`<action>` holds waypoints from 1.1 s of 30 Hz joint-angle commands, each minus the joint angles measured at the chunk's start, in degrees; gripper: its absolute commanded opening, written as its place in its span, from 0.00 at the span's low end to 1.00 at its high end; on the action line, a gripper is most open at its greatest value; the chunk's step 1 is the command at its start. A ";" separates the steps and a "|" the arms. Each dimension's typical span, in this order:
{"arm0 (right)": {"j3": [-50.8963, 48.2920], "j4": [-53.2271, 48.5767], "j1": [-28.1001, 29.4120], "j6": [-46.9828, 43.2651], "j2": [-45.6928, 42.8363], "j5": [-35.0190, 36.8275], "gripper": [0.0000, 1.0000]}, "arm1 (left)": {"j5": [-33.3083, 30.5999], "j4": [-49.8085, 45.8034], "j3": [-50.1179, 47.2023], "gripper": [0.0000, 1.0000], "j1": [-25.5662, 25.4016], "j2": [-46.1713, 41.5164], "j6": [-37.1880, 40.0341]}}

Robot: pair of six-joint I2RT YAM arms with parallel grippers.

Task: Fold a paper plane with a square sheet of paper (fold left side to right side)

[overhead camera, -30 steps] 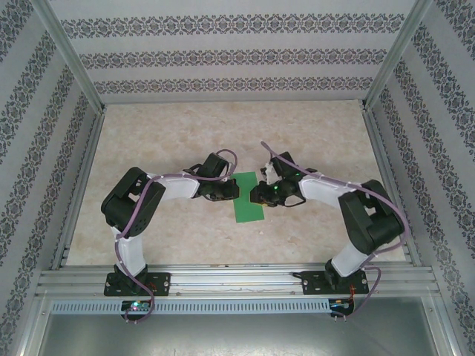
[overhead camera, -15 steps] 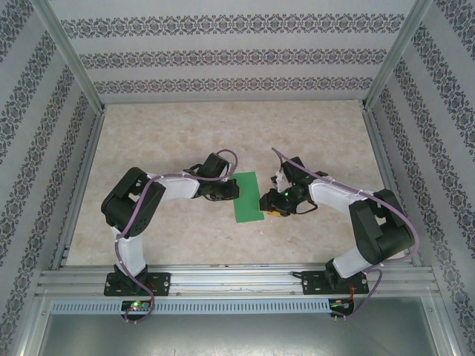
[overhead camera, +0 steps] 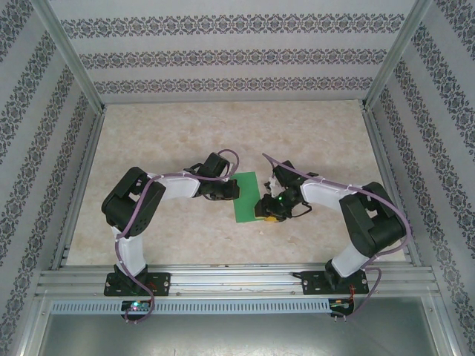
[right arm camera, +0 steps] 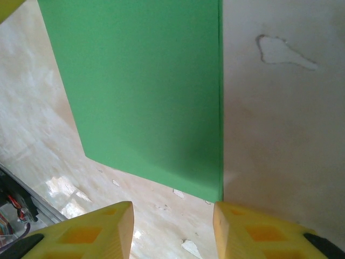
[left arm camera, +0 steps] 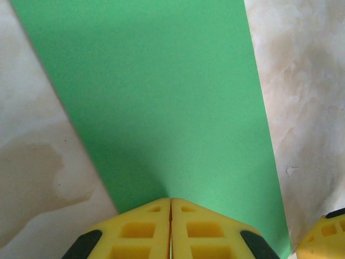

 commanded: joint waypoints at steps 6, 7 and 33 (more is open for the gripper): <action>2.64 -0.19 1.94 1.64 2.25 1.91 0.44 | -0.90 -5.17 -0.01 0.09 -0.60 2.21 1.46; 2.83 -0.19 2.07 1.73 2.34 2.05 0.44 | -0.85 -5.08 -0.03 0.09 -0.60 2.09 1.46; 6.43 -1.43 1.29 0.10 1.93 1.58 0.46 | -1.15 -5.52 0.30 0.09 -0.60 1.97 1.64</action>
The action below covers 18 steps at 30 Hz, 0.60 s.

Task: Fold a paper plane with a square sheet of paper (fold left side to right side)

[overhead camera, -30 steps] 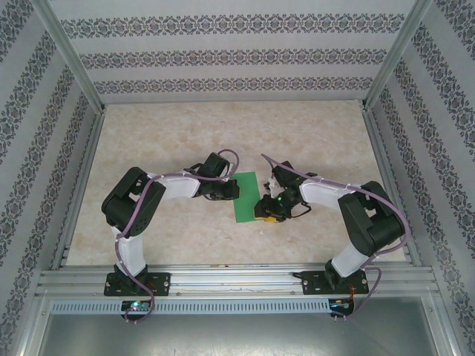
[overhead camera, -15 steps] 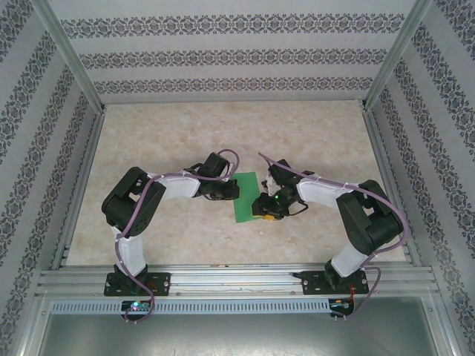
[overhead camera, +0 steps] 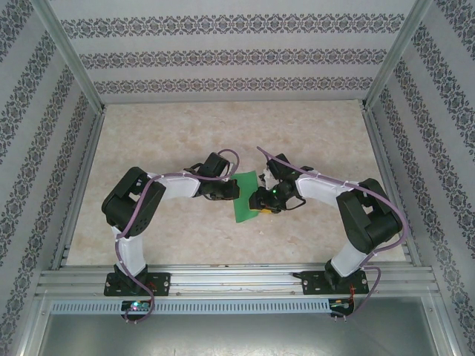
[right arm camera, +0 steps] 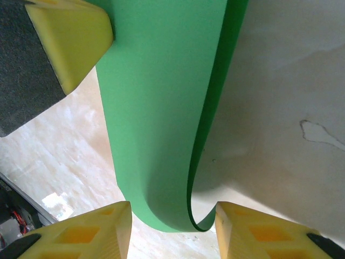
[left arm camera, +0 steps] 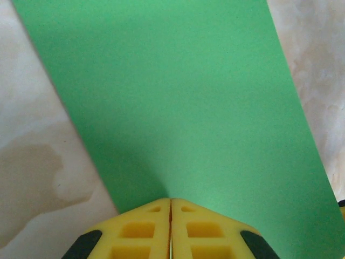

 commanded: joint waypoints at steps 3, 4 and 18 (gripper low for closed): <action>-0.19 -2.18 0.10 -0.42 -0.92 -1.07 0.46 | -1.25 -5.39 0.11 0.10 -0.60 2.11 1.37; -0.58 -2.31 0.30 -0.21 -1.34 -1.08 0.46 | -1.26 -5.37 0.17 0.10 -0.63 2.21 1.32; -1.50 -3.57 0.91 0.86 -3.97 0.22 0.46 | -1.45 -5.56 0.11 0.10 -0.60 2.41 0.98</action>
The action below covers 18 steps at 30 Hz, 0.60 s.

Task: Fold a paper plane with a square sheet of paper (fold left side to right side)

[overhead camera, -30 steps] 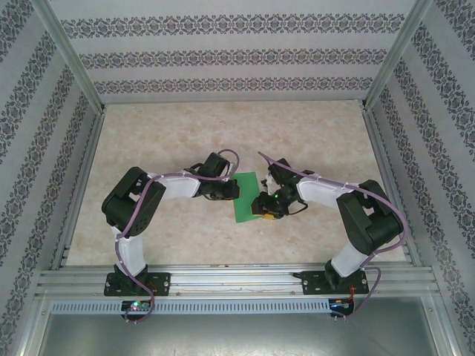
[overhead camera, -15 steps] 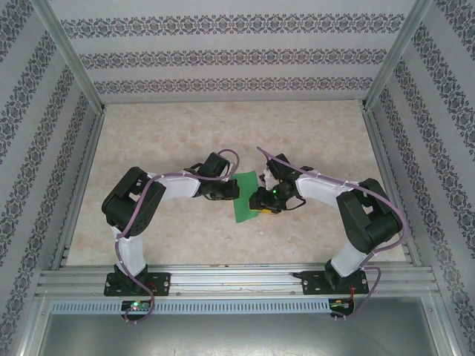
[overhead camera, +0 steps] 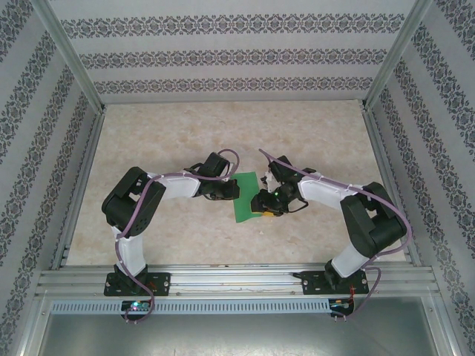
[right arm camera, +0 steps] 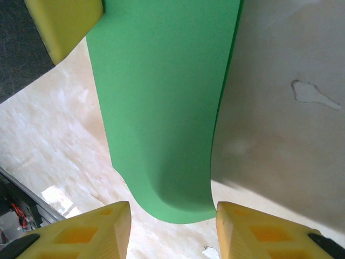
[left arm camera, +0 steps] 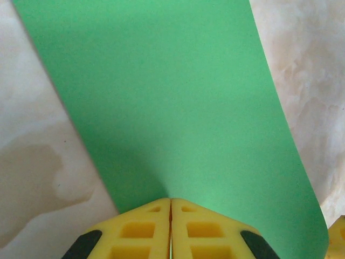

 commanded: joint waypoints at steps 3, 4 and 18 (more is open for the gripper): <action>0.21 -2.03 0.74 0.70 -1.63 0.43 0.47 | -1.58 -5.47 0.09 0.10 -0.60 2.41 1.02; 0.21 -2.13 0.70 0.75 -1.74 0.50 0.48 | -1.66 -5.52 0.11 0.10 -0.60 2.42 1.00; 0.38 -3.01 1.28 0.97 -2.09 1.03 0.49 | -1.66 -5.65 0.20 0.10 -0.60 2.76 0.95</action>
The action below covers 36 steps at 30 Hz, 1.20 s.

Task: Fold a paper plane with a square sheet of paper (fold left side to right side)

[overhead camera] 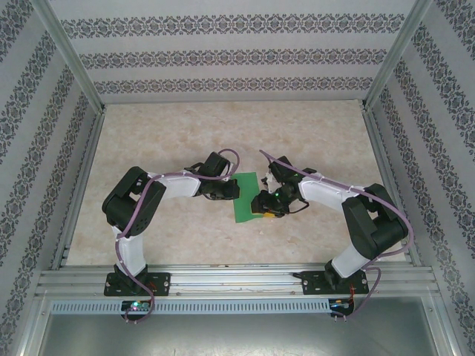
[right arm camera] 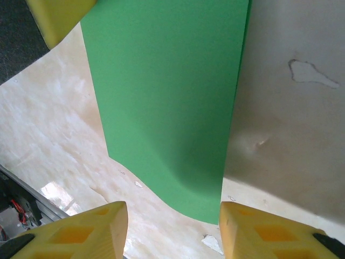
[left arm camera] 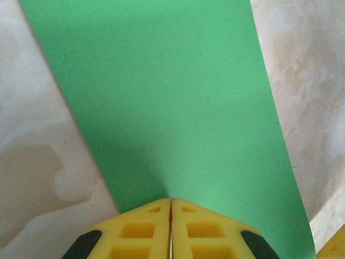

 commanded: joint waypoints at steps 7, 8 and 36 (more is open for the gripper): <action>0.56 -0.34 1.09 0.93 -1.01 0.61 0.50 | -1.60 -4.71 -0.46 0.10 -0.61 2.44 0.94; 0.64 -0.21 1.06 0.93 -0.76 0.62 0.50 | -1.55 -4.71 -0.43 0.10 -0.62 2.46 0.93; -0.85 -0.16 -5.92 -2.17 -1.88 3.16 0.58 | 6.02 -4.17 -3.45 0.11 -1.38 -10.49 -3.62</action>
